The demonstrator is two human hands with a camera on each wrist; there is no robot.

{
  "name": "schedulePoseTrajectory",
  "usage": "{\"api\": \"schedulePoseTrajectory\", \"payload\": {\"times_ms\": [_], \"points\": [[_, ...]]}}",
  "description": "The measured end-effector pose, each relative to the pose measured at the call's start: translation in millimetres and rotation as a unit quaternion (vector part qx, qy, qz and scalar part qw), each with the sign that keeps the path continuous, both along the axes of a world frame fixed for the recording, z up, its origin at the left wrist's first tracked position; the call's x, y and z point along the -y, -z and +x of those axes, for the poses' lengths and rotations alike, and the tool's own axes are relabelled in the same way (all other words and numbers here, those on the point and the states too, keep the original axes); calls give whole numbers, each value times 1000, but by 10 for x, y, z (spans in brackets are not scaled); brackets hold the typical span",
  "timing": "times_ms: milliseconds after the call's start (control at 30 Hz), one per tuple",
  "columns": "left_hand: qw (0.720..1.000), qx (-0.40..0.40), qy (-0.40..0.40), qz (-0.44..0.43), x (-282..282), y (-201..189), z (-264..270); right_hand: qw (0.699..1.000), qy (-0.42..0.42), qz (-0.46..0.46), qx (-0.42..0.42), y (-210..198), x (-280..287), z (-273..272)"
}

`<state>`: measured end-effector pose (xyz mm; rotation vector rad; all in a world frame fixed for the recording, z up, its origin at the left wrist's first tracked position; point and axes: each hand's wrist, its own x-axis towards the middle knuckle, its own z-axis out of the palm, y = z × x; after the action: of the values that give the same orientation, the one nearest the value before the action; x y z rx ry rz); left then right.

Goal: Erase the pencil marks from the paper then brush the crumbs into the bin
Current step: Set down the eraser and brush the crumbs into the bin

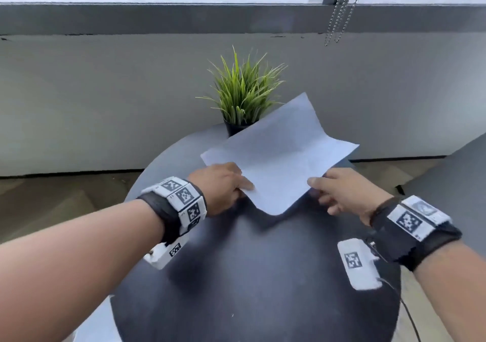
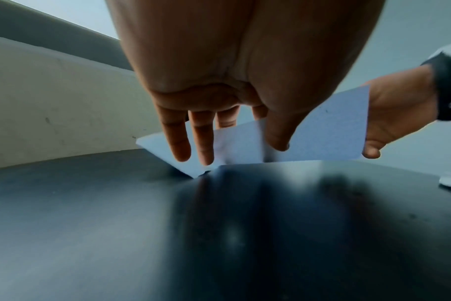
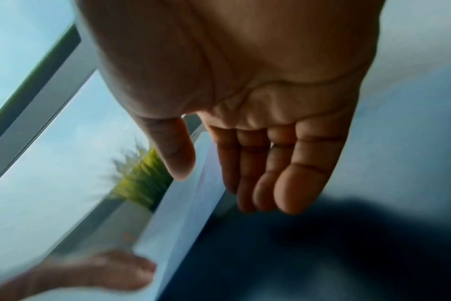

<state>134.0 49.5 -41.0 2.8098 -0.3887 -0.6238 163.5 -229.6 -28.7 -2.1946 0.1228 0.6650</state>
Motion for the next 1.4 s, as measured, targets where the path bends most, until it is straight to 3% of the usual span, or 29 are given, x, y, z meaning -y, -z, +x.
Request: {"api": "schedulePoseTrajectory", "payload": {"times_ms": [67,133,267,333,400,467,567,667,800,967,1100,1267,1333,1400], "points": [[999,18,11,29,-31,50,62,967,-168,-169,94,69,-16,-100],[998,43,16,44,-45,94,105,920,-276,-248,122,166,-84,-364],[994,56,34,88,-14,139,-26,855,-405,-306,104,191,-242,-1180],[993,56,50,95,61,100,-156,853,-437,-263,111,26,-315,-1498],[993,49,66,79,176,77,-274,897,-375,-198,124,-121,-296,-1550],[994,45,71,64,287,80,-391,930,-257,-204,164,-141,-157,-1464],[995,59,71,44,359,167,-345,918,-169,-299,199,40,186,-1327],[993,69,80,57,374,196,-252,901,-186,-361,151,279,487,-1262],[992,66,68,84,359,186,-116,882,-210,-370,201,387,641,-1155],[992,51,45,103,327,179,122,899,-155,-307,271,114,446,-422],[991,46,42,120,327,184,126,903,-142,-331,234,258,345,-83],[992,63,-79,74,-83,262,-144,913,-106,-282,275,245,437,-486],[988,50,-98,109,-251,269,-430,906,-157,-318,232,232,434,-865],[987,32,-69,139,-294,285,-783,901,-218,-348,141,289,357,-1320]]}}
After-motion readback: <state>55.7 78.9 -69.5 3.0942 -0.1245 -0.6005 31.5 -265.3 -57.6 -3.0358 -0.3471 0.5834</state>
